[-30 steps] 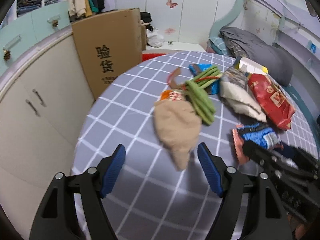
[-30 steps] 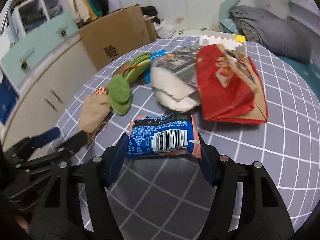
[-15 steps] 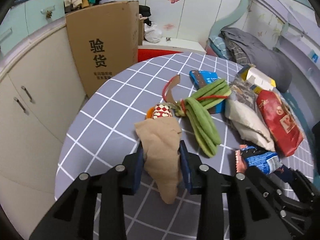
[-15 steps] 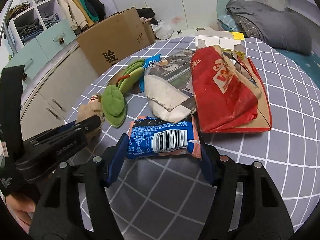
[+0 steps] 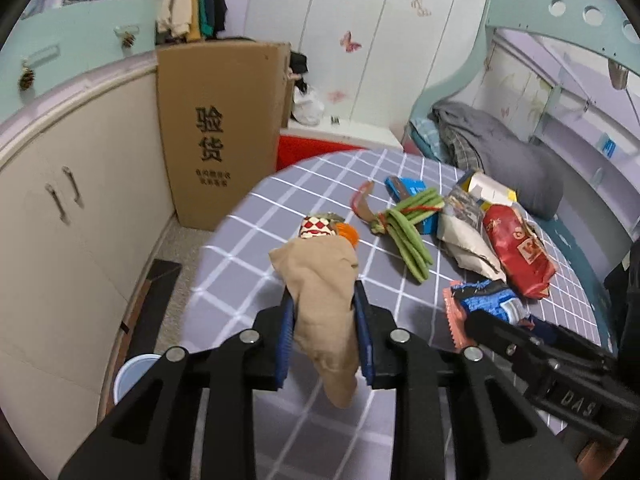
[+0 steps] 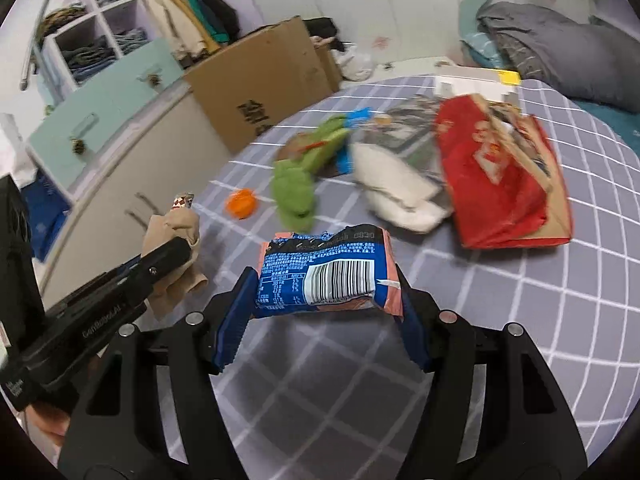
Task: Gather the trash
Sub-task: 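Carry packet and cloth over the wastebasket and open both tools to drop them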
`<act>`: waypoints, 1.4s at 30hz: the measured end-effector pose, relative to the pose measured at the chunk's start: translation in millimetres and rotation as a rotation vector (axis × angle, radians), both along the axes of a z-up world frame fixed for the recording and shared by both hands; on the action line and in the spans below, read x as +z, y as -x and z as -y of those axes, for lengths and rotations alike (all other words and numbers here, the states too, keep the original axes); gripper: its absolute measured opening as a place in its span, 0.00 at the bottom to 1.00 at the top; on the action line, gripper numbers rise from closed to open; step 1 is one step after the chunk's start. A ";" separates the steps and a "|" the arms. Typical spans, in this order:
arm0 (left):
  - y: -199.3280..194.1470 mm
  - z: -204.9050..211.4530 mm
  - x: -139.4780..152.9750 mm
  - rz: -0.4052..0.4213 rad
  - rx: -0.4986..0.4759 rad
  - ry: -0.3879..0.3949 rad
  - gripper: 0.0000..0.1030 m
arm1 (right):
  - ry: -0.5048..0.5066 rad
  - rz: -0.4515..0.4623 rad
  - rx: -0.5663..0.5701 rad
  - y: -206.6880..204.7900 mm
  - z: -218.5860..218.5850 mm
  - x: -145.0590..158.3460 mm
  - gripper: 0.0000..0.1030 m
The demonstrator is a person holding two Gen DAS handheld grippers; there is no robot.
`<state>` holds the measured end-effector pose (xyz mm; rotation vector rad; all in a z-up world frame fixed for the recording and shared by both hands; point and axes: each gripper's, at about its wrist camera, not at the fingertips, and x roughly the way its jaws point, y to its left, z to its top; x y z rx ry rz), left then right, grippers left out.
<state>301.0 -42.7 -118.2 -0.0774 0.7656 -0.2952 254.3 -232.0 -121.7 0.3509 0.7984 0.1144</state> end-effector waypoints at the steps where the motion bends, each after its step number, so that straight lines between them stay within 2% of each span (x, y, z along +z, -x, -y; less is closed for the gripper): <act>1: 3.9 -7.2 2.5 0.006 0.007 0.007 0.26 | 0.003 0.008 0.010 2.1 -5.9 3.9 0.62; 11: 49.8 -95.3 9.7 0.020 0.117 0.055 0.26 | 0.012 0.057 0.189 16.7 -100.5 31.7 0.62; 15: 60.8 -140.2 1.7 -0.002 0.188 0.036 0.26 | 0.029 0.057 0.263 17.6 -146.5 32.0 0.62; 19: 65.9 -189.1 -11.1 -0.039 0.268 0.052 0.26 | 0.041 0.055 0.334 15.1 -189.6 29.2 0.62; 24: 69.0 -243.5 -29.7 -0.067 0.393 0.033 0.26 | 0.052 0.041 0.420 5.5 -250.7 14.5 0.62; 30: 65.9 -297.2 -60.5 -0.124 0.495 0.022 0.26 | 0.036 0.027 0.483 -9.9 -308.1 -12.2 0.64; 31: 64.5 -303.2 -65.1 -0.133 0.510 0.015 0.26 | 0.030 0.022 0.492 -14.7 -316.4 -18.2 0.73; 32: 63.1 -308.9 -69.7 -0.145 0.525 0.005 0.26 | 0.017 0.006 0.505 -22.3 -325.2 -28.0 0.85; 33: 61.2 -317.5 -77.1 -0.169 0.540 -0.001 0.26 | 0.012 -0.012 0.503 -27.9 -330.3 -35.6 0.87; 36: 58.0 -332.4 -88.1 -0.206 0.538 0.049 0.26 | 0.034 -0.079 0.496 -41.2 -342.4 -58.3 0.87; 40: 51.5 -336.2 -96.8 -0.225 0.532 0.045 0.26 | 0.056 -0.099 0.479 -42.9 -344.5 -67.5 0.87; 42: 47.9 -335.0 -101.0 -0.239 0.514 0.073 0.26 | 0.083 -0.098 0.472 -43.0 -344.7 -68.6 0.87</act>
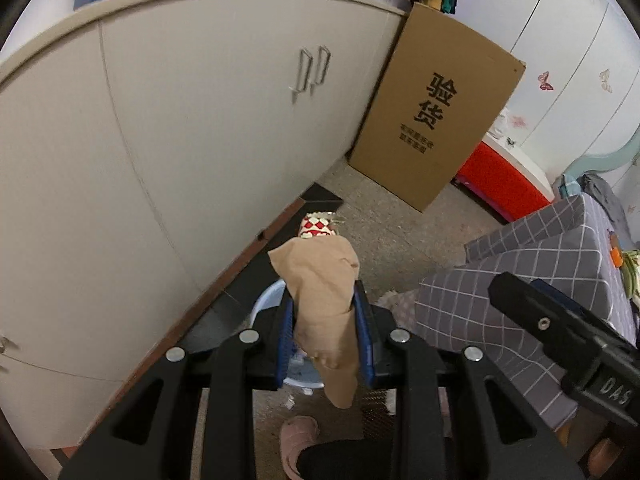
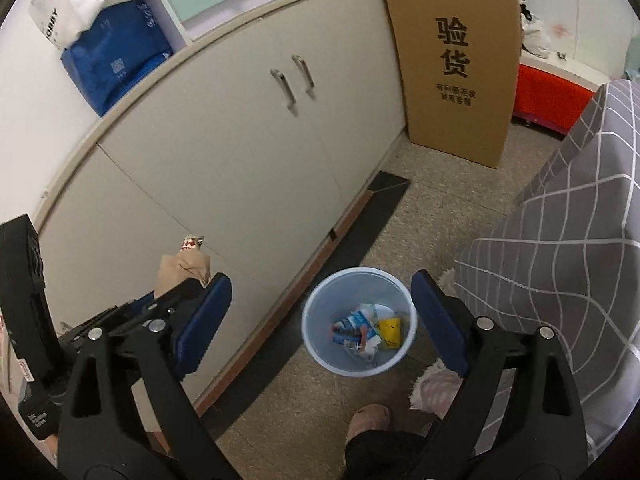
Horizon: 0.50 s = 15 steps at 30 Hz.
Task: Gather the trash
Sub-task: 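Carry packet and cloth over the wastebasket and open both tools to drop them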
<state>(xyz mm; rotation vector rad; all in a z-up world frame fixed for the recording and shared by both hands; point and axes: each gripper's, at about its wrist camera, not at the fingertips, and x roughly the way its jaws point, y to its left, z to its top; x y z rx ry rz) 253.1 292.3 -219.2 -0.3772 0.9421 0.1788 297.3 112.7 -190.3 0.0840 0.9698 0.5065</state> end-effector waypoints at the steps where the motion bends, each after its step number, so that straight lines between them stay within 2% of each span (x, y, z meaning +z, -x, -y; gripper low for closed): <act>1: -2.6 1.2 -1.2 -0.001 -0.010 0.022 0.26 | 0.012 0.005 0.000 -0.4 0.0 -0.4 0.87; 3: -8.6 6.5 -2.4 -0.004 -0.025 0.036 0.26 | 0.017 -0.003 -0.003 -2.7 1.8 -2.0 0.87; 15: -31.5 31.3 -7.9 -0.034 -0.079 0.001 0.26 | 0.004 0.004 -0.046 -5.3 23.2 0.5 0.88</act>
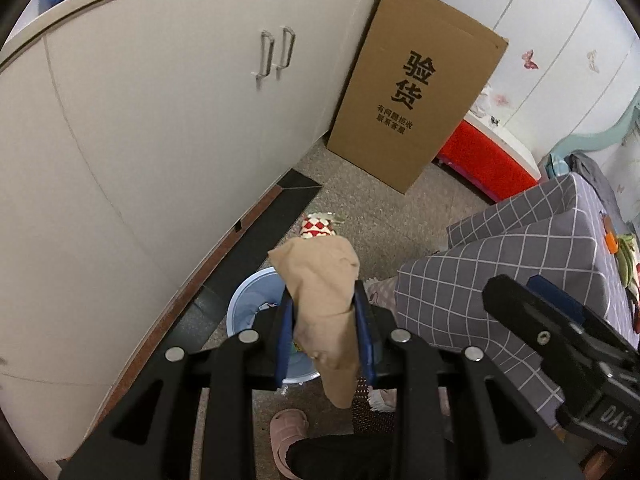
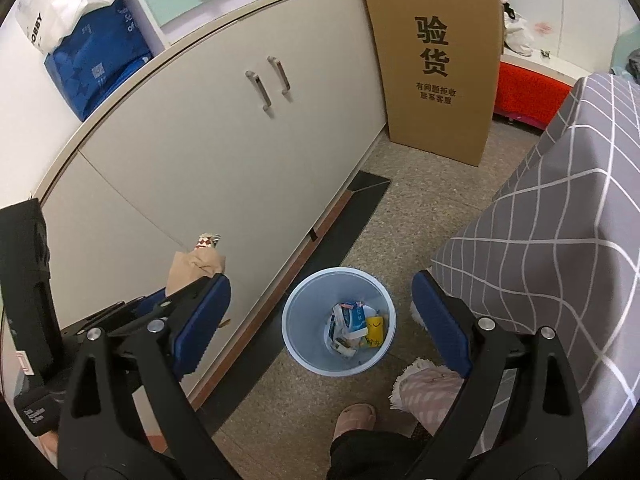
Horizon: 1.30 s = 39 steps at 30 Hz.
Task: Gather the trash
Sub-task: 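Carry packet and cloth over the wastebasket and open both tools to drop them, then move both tools back over the table toward the orange lid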
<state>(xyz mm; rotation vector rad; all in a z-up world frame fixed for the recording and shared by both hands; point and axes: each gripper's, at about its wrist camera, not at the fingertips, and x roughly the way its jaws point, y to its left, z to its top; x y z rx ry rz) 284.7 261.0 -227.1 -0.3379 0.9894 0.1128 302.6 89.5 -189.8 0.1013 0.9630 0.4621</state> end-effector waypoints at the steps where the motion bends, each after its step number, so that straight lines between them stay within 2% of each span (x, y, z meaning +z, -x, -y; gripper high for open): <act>1: -2.1 1.6 0.9 0.001 -0.004 -0.001 0.26 | -0.005 0.010 -0.006 0.5 2.4 2.3 0.88; 4: -9.1 4.9 3.4 0.009 -0.013 -0.014 0.28 | -0.025 0.038 -0.030 2.1 9.1 8.2 0.88; 6: -15.7 7.1 2.8 0.002 -0.016 -0.039 0.46 | -0.042 0.049 -0.044 1.9 11.8 12.1 0.88; 7: -19.8 8.9 1.0 -0.013 -0.020 -0.052 0.69 | -0.047 0.051 -0.047 1.9 12.7 13.7 0.88; 8: -22.7 10.5 0.3 -0.023 -0.016 -0.072 0.76 | -0.048 0.053 -0.048 2.1 13.2 14.4 0.89; 10: -21.8 11.2 0.0 -0.026 0.003 -0.092 0.76 | -0.043 0.059 -0.047 2.5 13.7 16.1 0.89; 14: -16.1 9.7 1.4 -0.027 0.015 -0.040 0.76 | -0.036 0.070 -0.057 5.0 16.7 18.3 0.89; 20: -0.8 11.0 27.2 0.028 0.038 -0.045 0.76 | -0.054 0.079 -0.067 10.8 20.4 27.4 0.89; 26: 9.3 22.5 53.5 0.072 0.031 -0.066 0.76 | -0.079 0.126 -0.078 24.7 34.5 51.8 0.89; 32: 21.1 48.2 82.1 0.125 0.013 -0.083 0.77 | -0.103 0.177 -0.110 39.0 64.6 77.1 0.89; 39: 16.7 111.8 107.5 0.164 -0.073 -0.102 0.77 | -0.094 0.243 -0.199 53.6 129.2 101.9 0.90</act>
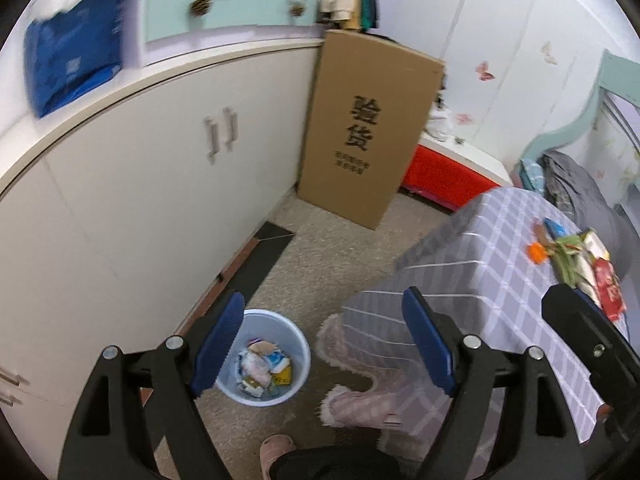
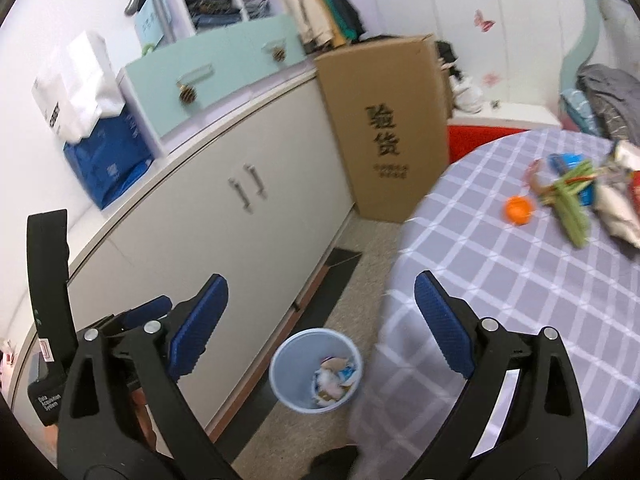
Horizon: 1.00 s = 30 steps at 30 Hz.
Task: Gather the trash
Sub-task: 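Move both tools back over the table toward the orange lid, then grasp the orange lid with the left tool while the right tool grasps the green leafy item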
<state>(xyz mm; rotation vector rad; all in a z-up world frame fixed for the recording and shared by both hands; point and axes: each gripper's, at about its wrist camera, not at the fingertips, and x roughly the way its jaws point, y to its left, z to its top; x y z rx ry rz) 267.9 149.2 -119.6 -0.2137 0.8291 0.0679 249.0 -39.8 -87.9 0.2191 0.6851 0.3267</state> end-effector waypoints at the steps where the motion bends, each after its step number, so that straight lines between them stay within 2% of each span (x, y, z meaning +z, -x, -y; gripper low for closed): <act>1: -3.0 12.9 3.0 0.000 -0.022 -0.004 0.77 | 0.004 0.002 -0.019 0.7 12.4 1.6 0.90; 9: -30.8 114.9 8.5 0.000 -0.217 -0.062 0.77 | 0.045 -0.016 -0.182 -1.2 108.2 -0.8 0.90; 14: -47.6 177.8 5.5 0.000 -0.383 -0.132 0.77 | 0.003 -0.069 -0.272 -12.4 168.2 -11.9 0.90; 18: -64.7 210.6 -2.3 -0.007 -0.452 -0.164 0.77 | -0.024 -0.093 -0.292 -20.6 191.6 -18.9 0.90; 24: -99.9 235.9 -18.4 -0.034 -0.480 -0.179 0.76 | -0.057 -0.139 -0.292 -35.9 205.5 -31.6 0.90; 27: -115.0 242.5 -27.5 -0.067 -0.510 -0.176 0.69 | -0.071 -0.157 -0.288 -44.0 207.9 -36.0 0.90; 28: -119.9 243.8 -30.7 -0.076 -0.514 -0.172 0.61 | -0.074 -0.166 -0.285 -47.4 208.0 -37.5 0.90; 30: -126.2 244.8 -31.1 -0.058 -0.505 -0.174 0.59 | -0.074 -0.173 -0.282 -50.9 206.5 -38.7 0.90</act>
